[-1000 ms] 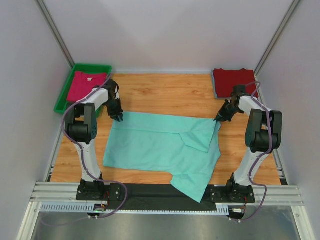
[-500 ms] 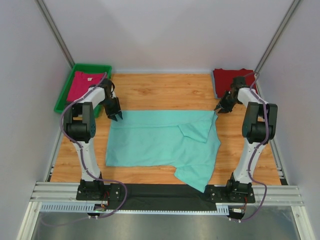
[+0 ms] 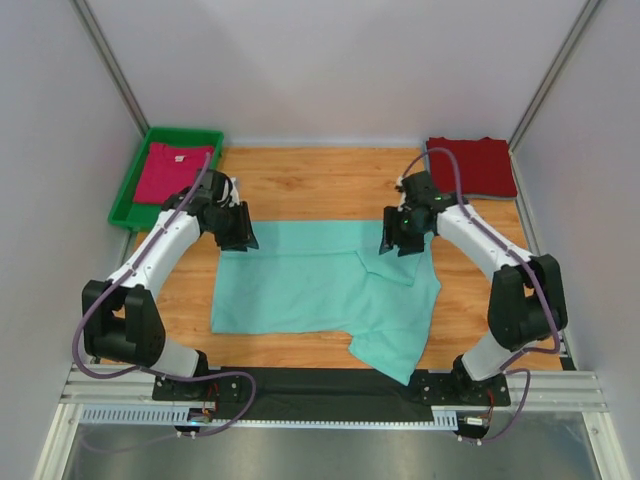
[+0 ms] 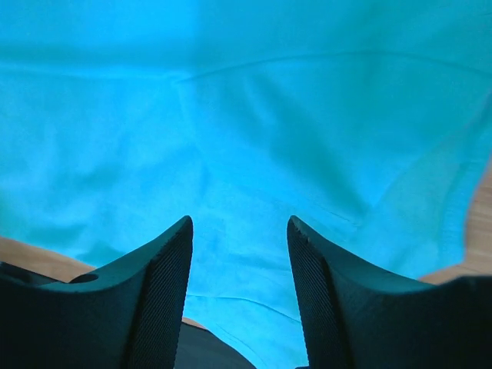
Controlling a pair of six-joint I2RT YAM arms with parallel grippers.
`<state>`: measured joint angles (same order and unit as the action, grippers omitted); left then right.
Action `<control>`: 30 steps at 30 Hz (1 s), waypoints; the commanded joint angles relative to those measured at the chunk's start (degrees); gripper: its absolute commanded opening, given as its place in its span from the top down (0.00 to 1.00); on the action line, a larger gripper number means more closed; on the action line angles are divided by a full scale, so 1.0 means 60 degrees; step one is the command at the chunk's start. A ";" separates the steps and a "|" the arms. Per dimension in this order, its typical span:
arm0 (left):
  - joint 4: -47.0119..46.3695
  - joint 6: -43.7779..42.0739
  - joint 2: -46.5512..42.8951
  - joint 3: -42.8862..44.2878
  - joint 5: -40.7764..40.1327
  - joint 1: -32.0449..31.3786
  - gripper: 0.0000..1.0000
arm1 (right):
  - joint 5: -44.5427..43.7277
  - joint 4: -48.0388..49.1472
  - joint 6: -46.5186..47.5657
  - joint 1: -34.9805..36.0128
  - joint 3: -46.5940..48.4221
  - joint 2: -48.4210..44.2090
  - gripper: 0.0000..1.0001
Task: Fold and stack the t-shirts
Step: Fold the tshirt
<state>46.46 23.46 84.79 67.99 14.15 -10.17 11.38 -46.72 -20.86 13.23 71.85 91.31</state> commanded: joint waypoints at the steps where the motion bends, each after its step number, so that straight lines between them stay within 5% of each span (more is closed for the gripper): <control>1: -0.0331 0.0352 -0.0172 -0.0344 0.0512 -0.0033 0.57 | -0.1038 0.0711 0.1070 0.1421 -0.0434 0.0382 0.46; 13: 0.0079 0.0411 -0.2032 -0.1676 0.0219 -0.0150 0.58 | -0.5072 -0.0065 0.1368 0.4355 0.0827 0.2257 0.48; 30: 0.0123 0.0045 -0.1842 -0.1444 0.0439 -0.0150 0.58 | -0.7914 -0.0372 0.1763 0.5031 0.1354 0.3810 0.42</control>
<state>47.35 25.08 73.32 57.91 15.62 -10.85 -30.00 -48.86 -11.46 42.96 76.64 112.38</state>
